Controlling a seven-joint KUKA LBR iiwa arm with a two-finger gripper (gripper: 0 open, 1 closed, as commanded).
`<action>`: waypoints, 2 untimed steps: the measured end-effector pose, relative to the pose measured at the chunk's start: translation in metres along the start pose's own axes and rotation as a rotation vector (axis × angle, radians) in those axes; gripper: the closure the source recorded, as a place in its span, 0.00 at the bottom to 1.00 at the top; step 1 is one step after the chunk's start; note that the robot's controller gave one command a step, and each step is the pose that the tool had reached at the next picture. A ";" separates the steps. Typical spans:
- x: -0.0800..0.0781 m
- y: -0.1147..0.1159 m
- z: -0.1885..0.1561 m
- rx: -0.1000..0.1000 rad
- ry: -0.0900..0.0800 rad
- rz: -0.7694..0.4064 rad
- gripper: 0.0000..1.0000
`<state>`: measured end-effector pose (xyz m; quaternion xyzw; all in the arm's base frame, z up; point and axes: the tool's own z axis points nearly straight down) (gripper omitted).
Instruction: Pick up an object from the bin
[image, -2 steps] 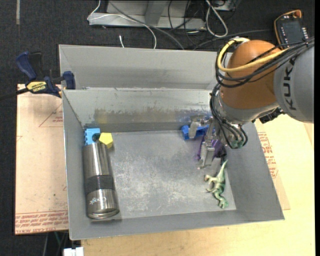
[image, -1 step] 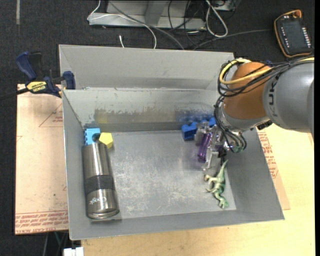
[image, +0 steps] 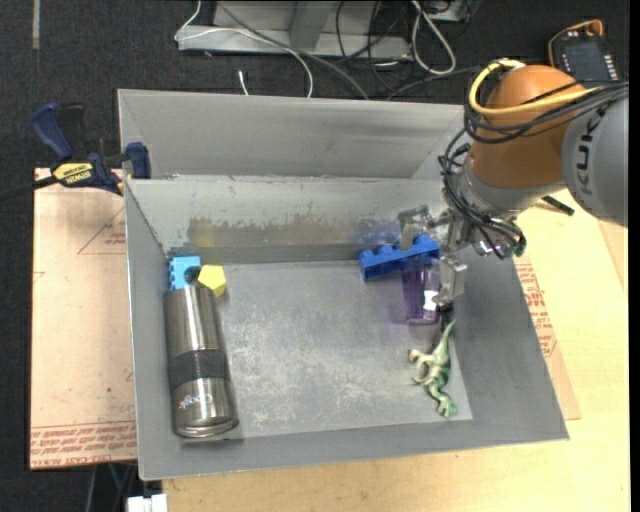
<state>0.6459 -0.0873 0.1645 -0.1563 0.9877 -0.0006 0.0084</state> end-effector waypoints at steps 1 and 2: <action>0.022 0.007 0.065 -0.010 0.023 -0.138 0.00; -0.001 -0.022 0.092 -0.006 0.005 -0.484 0.00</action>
Offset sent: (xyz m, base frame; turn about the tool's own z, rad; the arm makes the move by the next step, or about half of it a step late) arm 0.0095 -0.0209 -0.0945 -0.4837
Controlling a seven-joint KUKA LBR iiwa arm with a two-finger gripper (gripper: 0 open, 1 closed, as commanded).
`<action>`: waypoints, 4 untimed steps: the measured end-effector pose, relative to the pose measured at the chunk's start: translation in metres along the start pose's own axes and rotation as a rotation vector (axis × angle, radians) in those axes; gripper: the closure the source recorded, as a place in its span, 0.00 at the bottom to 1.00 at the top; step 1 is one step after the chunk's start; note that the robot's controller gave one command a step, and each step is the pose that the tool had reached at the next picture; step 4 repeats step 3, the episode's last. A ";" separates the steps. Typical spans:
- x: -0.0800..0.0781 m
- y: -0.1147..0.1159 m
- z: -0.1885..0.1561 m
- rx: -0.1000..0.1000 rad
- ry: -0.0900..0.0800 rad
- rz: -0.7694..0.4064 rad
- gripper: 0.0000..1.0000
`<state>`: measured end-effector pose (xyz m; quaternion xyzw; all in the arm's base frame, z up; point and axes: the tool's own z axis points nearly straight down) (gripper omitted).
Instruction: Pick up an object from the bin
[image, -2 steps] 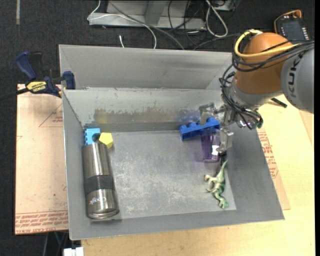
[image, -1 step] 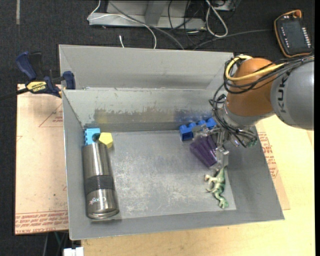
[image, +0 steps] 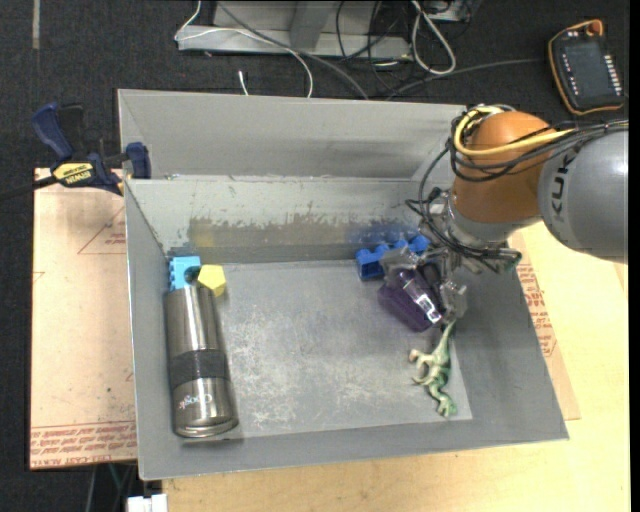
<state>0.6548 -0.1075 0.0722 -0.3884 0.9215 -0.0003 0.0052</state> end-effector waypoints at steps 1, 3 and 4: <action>0.013 -0.008 0.001 -0.032 0.025 -0.117 1.00; 0.015 -0.004 -0.020 -0.041 0.029 -0.116 1.00; 0.015 -0.004 -0.020 -0.041 0.029 -0.116 1.00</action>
Offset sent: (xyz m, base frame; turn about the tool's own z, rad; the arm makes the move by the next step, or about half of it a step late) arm 0.0000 0.0000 0.0000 0.0000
